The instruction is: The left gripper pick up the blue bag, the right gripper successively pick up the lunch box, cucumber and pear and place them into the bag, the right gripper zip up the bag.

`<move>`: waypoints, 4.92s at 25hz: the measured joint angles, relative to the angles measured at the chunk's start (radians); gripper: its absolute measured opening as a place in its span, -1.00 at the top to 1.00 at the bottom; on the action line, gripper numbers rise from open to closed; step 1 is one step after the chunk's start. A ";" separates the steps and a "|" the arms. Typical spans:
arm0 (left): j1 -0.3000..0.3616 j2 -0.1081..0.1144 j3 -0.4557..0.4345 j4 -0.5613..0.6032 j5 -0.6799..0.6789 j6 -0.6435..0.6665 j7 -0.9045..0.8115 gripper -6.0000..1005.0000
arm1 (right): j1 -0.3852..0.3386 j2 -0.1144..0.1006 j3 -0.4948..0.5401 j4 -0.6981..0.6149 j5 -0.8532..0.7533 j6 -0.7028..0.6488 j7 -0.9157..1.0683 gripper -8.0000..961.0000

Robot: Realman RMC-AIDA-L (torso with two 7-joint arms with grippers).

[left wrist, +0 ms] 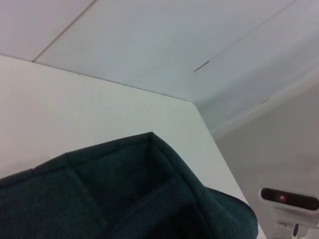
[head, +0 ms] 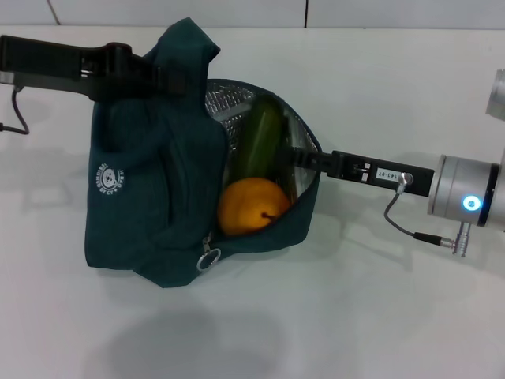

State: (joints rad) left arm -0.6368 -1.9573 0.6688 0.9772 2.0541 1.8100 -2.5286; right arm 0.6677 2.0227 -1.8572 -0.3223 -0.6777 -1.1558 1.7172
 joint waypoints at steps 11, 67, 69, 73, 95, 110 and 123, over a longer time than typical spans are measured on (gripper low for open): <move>0.000 0.000 0.000 0.000 0.001 0.000 0.001 0.90 | -0.009 0.001 0.005 -0.001 0.003 -0.004 -0.030 0.20; -0.062 -0.066 0.051 -0.245 -0.026 -0.050 0.123 0.90 | -0.213 -0.061 0.406 -0.043 -0.070 -0.400 -0.190 0.78; -0.061 -0.067 0.050 -0.246 -0.026 -0.051 0.123 0.90 | -0.213 -0.059 0.406 -0.042 -0.070 -0.394 -0.186 0.74; -0.061 -0.068 0.047 -0.246 -0.027 -0.052 0.119 0.90 | -0.217 -0.055 0.408 -0.039 -0.070 -0.386 -0.184 0.67; -0.056 -0.067 0.049 -0.250 -0.031 -0.090 0.137 0.90 | -0.305 -0.073 0.491 -0.017 -0.064 -0.433 -0.172 -0.25; -0.045 -0.068 0.052 -0.254 -0.024 -0.103 0.151 0.90 | -0.429 -0.075 0.535 -0.014 -0.088 -0.647 -0.447 -0.79; -0.044 -0.072 0.052 -0.256 -0.023 -0.106 0.152 0.90 | -0.393 -0.070 0.530 0.044 -0.111 -0.652 -0.458 -0.79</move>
State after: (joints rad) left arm -0.6810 -2.0288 0.7212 0.7209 2.0310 1.7042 -2.3765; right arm 0.2747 1.9523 -1.3272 -0.2786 -0.7888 -1.8081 1.2593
